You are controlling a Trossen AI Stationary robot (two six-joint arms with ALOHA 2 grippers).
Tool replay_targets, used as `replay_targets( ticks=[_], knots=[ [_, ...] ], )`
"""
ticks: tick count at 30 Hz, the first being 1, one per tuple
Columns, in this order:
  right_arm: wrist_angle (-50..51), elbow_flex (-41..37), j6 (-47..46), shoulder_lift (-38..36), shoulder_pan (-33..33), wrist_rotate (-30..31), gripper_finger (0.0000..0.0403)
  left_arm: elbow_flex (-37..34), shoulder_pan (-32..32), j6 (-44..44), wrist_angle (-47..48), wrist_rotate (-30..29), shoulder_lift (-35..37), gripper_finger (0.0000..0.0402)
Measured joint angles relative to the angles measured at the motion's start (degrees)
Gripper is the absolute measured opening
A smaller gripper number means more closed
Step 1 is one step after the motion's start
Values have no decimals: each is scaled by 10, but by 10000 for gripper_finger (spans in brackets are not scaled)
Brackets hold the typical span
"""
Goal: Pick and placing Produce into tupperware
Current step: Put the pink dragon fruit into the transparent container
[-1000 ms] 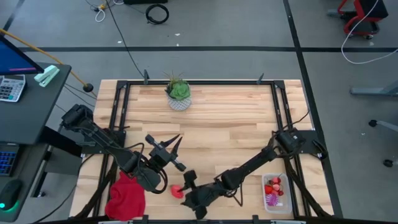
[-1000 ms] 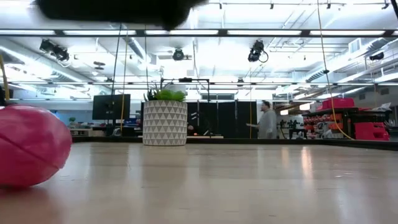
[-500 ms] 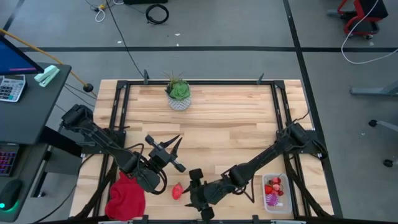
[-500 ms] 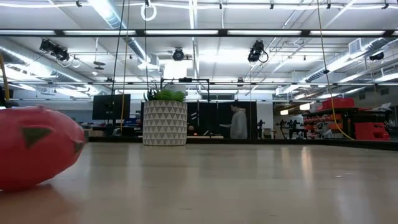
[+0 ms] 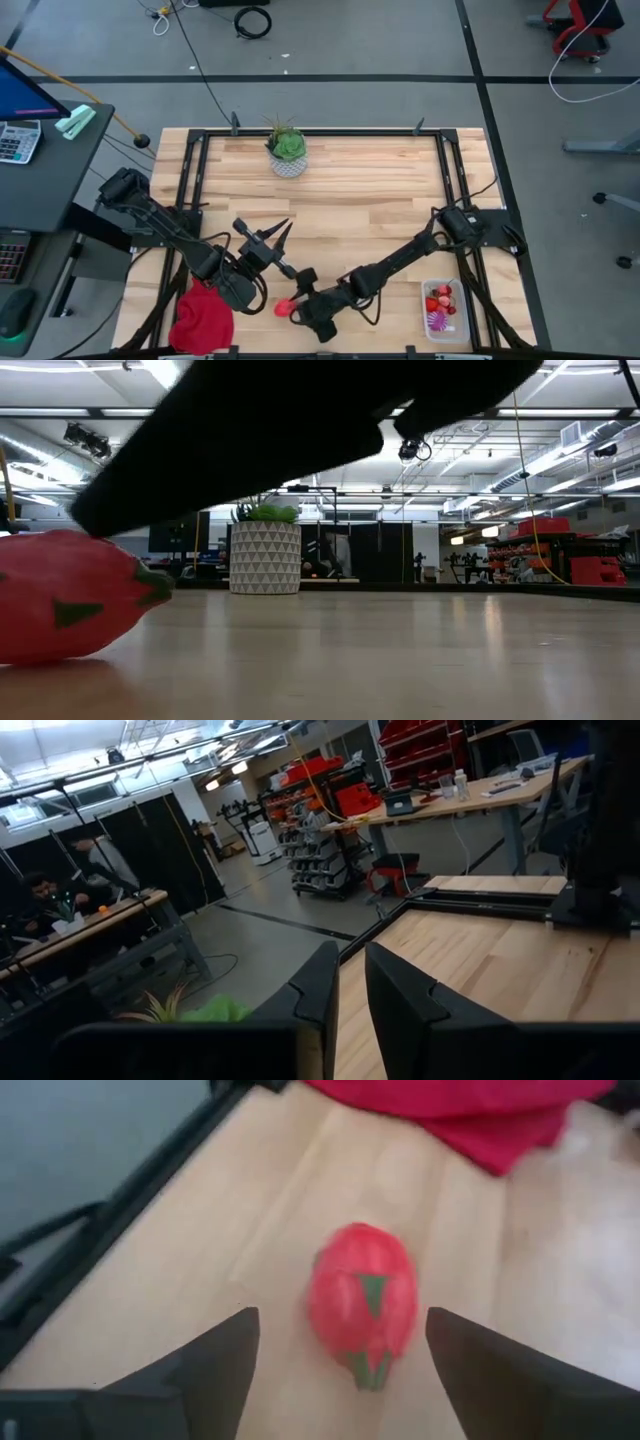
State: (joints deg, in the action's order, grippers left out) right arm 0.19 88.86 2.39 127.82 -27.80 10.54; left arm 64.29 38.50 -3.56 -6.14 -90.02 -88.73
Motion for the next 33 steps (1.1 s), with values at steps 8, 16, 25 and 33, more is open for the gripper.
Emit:
replay_targets(
  ticks=[8, 16, 25, 33],
  knots=[
    [-123, 1, 7, 18, 7, -32, 331, 0, 0, 2, 3, 0, 0, 53],
    [-143, 15, -18, 76, 14, -17, 339, 0, 0, 3, 8, 0, 0, 56],
    [-101, 65, -52, 115, 26, -1, 332, 0, 0, 3, 21, 0, 0, 52],
    [-71, 64, -133, 114, 30, -1, 309, 0, 0, 1, 26, 0, 0, 50]
  ],
)
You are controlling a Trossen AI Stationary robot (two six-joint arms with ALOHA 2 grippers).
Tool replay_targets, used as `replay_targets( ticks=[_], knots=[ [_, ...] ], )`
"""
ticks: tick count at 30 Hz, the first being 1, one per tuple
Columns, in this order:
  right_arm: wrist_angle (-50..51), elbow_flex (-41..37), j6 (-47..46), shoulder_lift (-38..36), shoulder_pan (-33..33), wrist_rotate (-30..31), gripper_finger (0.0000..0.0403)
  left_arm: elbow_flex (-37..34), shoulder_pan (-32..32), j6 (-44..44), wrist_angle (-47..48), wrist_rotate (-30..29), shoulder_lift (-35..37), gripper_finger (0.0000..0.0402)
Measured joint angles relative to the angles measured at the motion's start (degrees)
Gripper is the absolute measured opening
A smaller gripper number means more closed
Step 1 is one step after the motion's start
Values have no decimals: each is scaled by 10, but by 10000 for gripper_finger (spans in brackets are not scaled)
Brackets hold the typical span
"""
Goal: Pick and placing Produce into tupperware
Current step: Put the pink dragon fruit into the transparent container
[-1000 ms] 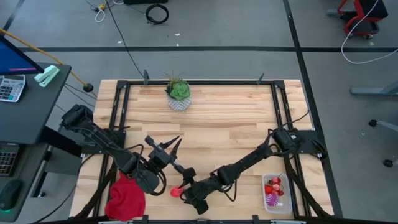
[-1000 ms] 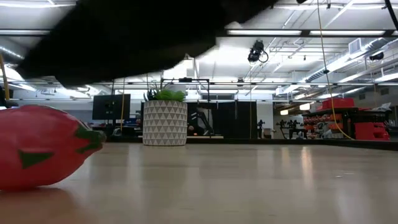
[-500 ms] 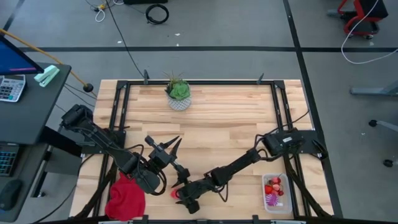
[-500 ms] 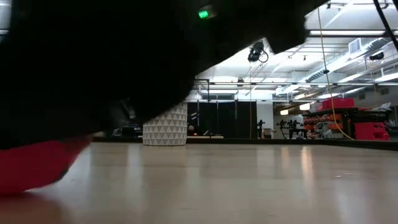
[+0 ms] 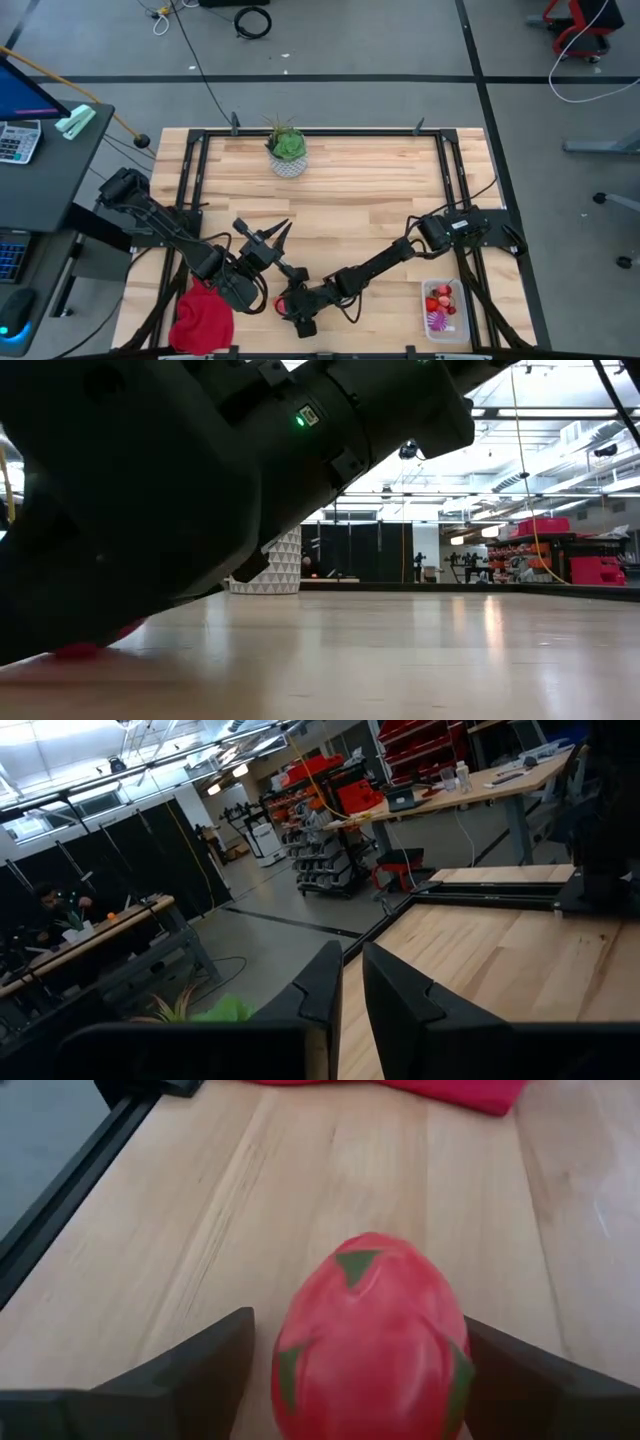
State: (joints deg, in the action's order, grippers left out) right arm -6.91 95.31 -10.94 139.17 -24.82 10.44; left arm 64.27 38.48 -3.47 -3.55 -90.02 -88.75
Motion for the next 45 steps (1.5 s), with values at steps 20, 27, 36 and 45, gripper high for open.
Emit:
replay_targets(
  ticks=[20, 27, 36, 45],
  knots=[
    [117, -1, -26, -52, 1, 21, 216, 0, 0, -2, 4, 0, 0, 52],
    [329, -1, -98, -123, -16, 15, 245, 0, 0, -4, 5, 0, 0, 46],
    [681, -1, -273, -201, -101, 15, 221, 0, 0, -5, 5, 0, 0, 49],
    [919, -1, -576, -277, -229, 15, 243, 0, 0, -19, 6, 0, 0, 52]
  ],
)
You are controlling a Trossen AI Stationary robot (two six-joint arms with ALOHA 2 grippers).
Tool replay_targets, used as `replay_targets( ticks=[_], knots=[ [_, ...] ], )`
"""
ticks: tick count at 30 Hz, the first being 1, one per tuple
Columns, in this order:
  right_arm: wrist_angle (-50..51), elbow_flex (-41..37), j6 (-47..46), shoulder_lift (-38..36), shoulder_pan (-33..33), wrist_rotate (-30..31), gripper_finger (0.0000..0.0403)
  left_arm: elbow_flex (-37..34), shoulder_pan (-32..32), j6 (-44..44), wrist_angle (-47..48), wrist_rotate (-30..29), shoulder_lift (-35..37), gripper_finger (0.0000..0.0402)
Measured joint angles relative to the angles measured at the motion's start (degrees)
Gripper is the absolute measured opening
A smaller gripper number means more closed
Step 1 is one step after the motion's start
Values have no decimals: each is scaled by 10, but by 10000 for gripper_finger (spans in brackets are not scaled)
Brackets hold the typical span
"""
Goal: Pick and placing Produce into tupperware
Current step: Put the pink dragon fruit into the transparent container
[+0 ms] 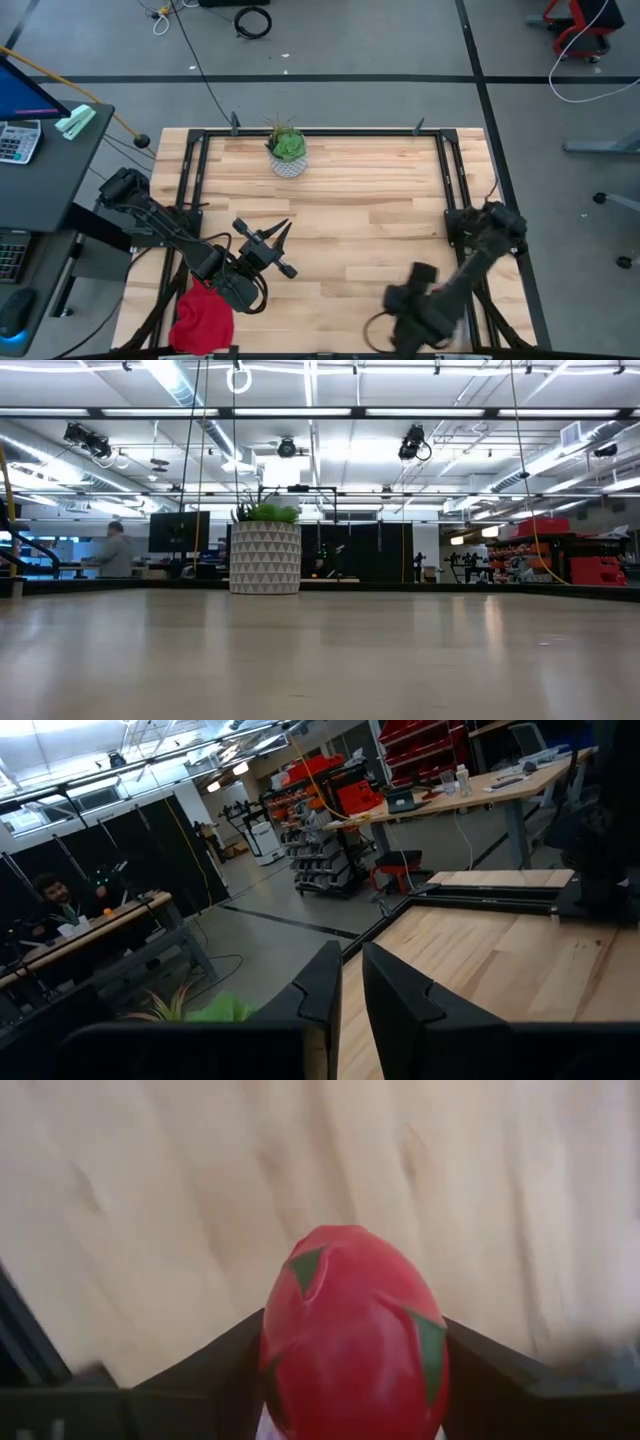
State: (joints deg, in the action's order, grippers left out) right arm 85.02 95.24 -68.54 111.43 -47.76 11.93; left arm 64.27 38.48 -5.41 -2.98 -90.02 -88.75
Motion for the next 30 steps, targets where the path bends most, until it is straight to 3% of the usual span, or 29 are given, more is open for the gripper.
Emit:
replay_targets(
  ticks=[3, 9, 16, 23, 30],
  knots=[
    [53, 0, -129, -19, -48, -3, 239, 0, 0, 0, 0, 0, 0, 52],
    [24, -60, -316, -66, -139, -31, 227, 0, 0, -6, 0, 0, 0, 49],
    [1, -124, -419, -73, -210, -147, 237, 0, 0, -16, 1, 0, 0, 52],
    [-141, -162, -406, -73, -223, -165, 239, 0, 0, -16, 1, 0, 0, 47],
    [-166, -203, -329, -73, -206, -171, 241, 0, 0, -30, 1, 0, 0, 44]
  ],
)
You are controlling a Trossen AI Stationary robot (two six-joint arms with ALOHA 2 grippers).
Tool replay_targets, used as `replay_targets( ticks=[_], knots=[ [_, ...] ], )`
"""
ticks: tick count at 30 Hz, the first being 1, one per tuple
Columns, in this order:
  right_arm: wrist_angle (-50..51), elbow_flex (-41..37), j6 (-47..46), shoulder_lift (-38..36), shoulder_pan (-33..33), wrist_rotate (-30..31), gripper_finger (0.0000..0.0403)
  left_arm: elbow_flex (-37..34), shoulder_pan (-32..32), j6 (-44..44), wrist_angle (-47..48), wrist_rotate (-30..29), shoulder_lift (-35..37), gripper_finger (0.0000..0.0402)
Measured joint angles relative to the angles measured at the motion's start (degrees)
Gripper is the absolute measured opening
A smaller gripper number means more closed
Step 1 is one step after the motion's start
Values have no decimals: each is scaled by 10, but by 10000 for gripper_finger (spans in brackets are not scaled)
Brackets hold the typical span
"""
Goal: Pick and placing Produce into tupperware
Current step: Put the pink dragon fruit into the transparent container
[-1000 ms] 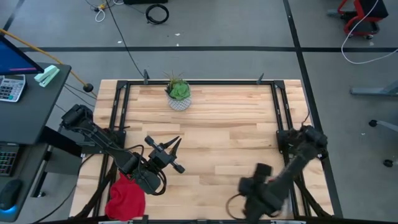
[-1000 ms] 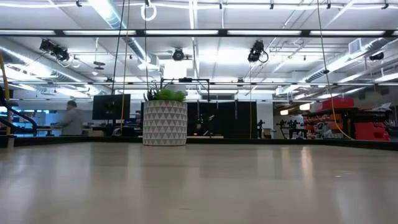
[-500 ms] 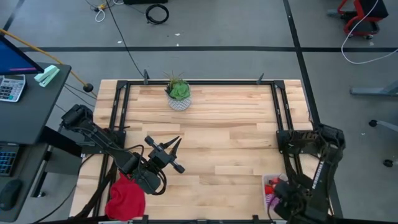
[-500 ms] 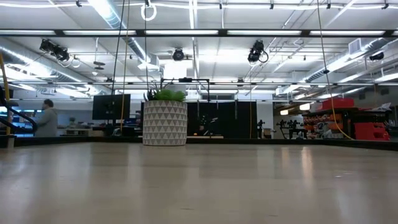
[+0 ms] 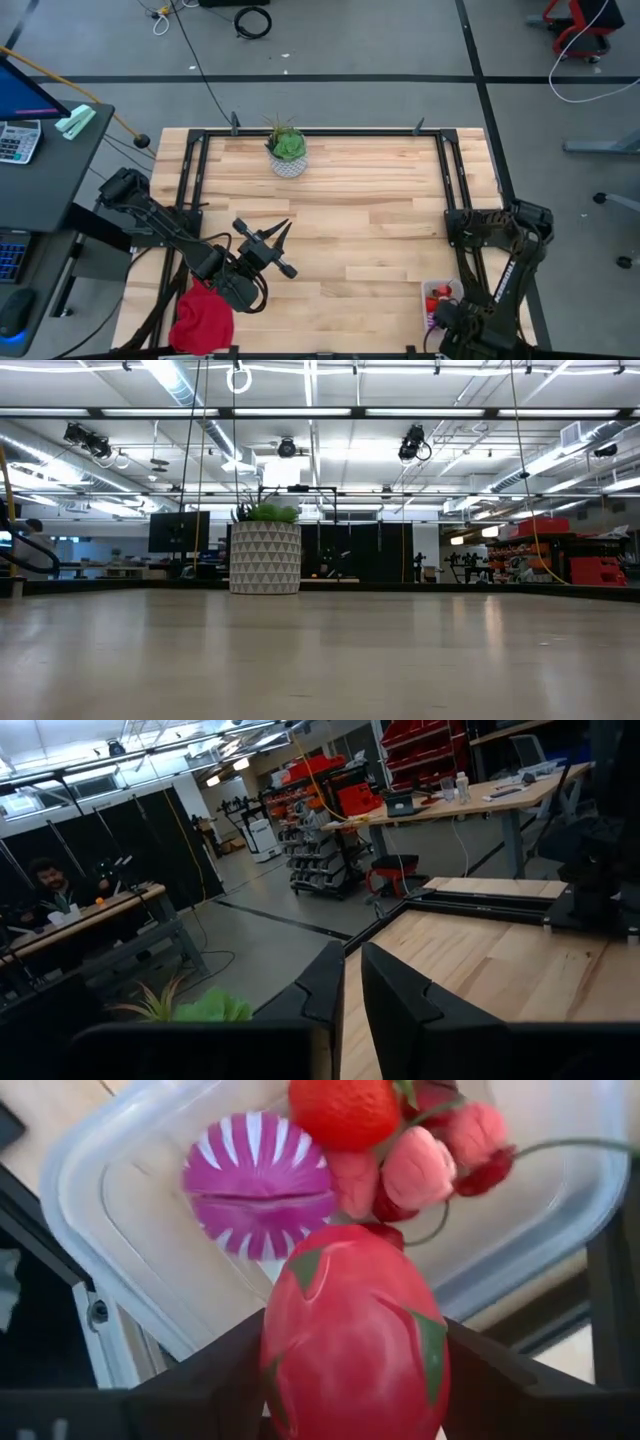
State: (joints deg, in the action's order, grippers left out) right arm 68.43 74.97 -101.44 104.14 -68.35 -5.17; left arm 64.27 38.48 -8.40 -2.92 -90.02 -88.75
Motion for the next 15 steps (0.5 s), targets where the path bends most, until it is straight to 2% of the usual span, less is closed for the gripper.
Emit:
replay_targets(
  ticks=[9, 15],
  knots=[
    [-37, -12, 62, 0, 31, -87, 276, 0, 0, 0, 2, 0, 0, 50],
    [-17, -12, 119, -5, 58, -94, 296, 0, 0, 1, 2, 0, 0, 42]
  ],
)
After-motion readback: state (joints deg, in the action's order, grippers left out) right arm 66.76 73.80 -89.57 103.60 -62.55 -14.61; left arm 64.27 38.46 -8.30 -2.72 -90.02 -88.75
